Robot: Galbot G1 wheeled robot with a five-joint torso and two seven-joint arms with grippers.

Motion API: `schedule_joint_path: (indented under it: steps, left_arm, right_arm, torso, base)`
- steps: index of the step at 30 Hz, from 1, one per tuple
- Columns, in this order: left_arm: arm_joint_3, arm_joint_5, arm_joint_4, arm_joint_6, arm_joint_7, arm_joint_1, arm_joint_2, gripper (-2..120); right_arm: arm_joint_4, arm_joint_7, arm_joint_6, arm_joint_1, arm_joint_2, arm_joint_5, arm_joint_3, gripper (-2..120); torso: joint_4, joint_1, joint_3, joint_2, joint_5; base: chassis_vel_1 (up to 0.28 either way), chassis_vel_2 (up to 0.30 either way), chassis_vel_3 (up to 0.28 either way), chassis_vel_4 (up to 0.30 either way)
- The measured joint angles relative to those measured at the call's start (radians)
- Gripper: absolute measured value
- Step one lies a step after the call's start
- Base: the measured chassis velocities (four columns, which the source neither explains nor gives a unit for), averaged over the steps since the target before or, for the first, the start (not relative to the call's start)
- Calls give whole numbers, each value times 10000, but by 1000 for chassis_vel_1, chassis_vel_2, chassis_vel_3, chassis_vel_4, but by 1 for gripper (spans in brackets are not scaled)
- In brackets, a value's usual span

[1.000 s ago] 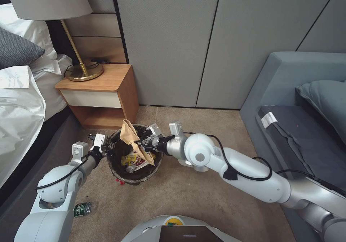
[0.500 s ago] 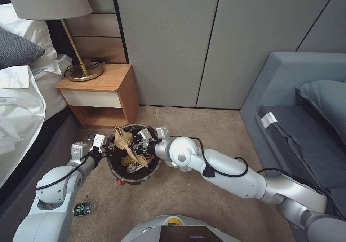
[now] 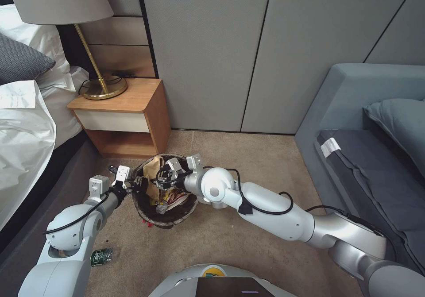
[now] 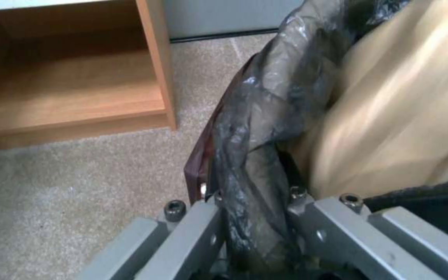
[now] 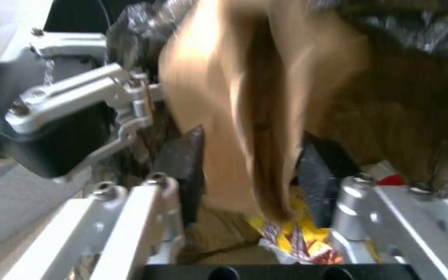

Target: Pick up the trash bin, then pick up the garbage from the floor and place it into the trash bin.

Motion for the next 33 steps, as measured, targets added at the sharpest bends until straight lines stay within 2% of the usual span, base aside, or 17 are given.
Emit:
schedule_joint_path:
  steps: [1,7,8,10,12,15,20,23,26,27,28,31,32,33]
  left_arm:
    - [0,0,0,0,0,0,0,0]
    - [-60,-10,21,1,5,8,12,0]
    - [-60,-10,21,1,5,8,12,0]
    - [-68,-15,22,1,7,10,9,0]
    - [-69,-16,23,1,6,10,9,0]
    - [-69,-18,43,2,11,-7,12,0]
    - [-70,-19,52,2,13,-33,-2,0]
    - [-79,-25,35,2,0,-18,-20,0]
    - [-102,-32,-8,2,-15,17,-56,0]
    - [-109,-33,-37,2,-26,39,-75,0]
    - [-109,-33,-37,2,-26,39,-75,0]
    - [-128,-26,-168,3,-148,92,-147,0]
    - [-128,-26,-168,3,-148,92,-147,0]
    - [-135,-14,-253,3,-177,118,-167,0]
  right_arm:
    - [0,0,0,0,0,0,0,43]
    - [343,146,-41,187,-179,75,117,70]
    - [343,146,-41,187,-179,75,117,70]
    - [677,269,-58,192,-424,160,308,81]
    - [788,323,-62,197,-507,205,374,84]
    - [1402,592,-136,307,-1011,563,744,97]
    - [2207,767,-213,438,-1689,872,1197,100]
    - [3136,823,-158,375,-2363,1013,2050,100]
    - [3394,840,-141,250,-2599,989,2474,100]
    - [3628,795,-40,9,-2919,635,3090,100]
    - [3628,795,-40,9,-2919,635,3090,100]
    - [3868,641,229,-777,-3351,-26,4556,100]
    - [3868,641,229,-777,-3351,-26,4556,100]
    - [3954,518,266,-1305,-3451,-385,5367,100]
  torso:
    - [0,0,0,0,0]
    - [1,0,0,0,0]
    - [1,0,0,0,0]
    - [0,0,0,0,1]
    - [-1,0,0,0,1]
    - [0,0,0,0,2]
    - [0,0,0,0,2]
    - [0,0,0,0,3]
    - [-1,0,-1,0,3]
    - [-2,0,-1,0,4]
    - [-2,0,-1,0,4]
    - [1,0,0,0,1]
    - [1,0,0,0,1]
    - [2,0,0,0,3]
  base:
    - [0,0,0,0]
    - [0,0,0,0]
    - [0,0,0,0]
    - [0,0,0,0]
    - [0,0,0,0]
    - [0,0,0,0]
    - [0,0,0,0]
    - [0,0,0,0]
    - [0,0,0,0]
    - [0,0,0,0]
    - [0,0,0,0]
    - [0,0,0,0]
    - [0,0,0,0]
    - [0,0,0,0]
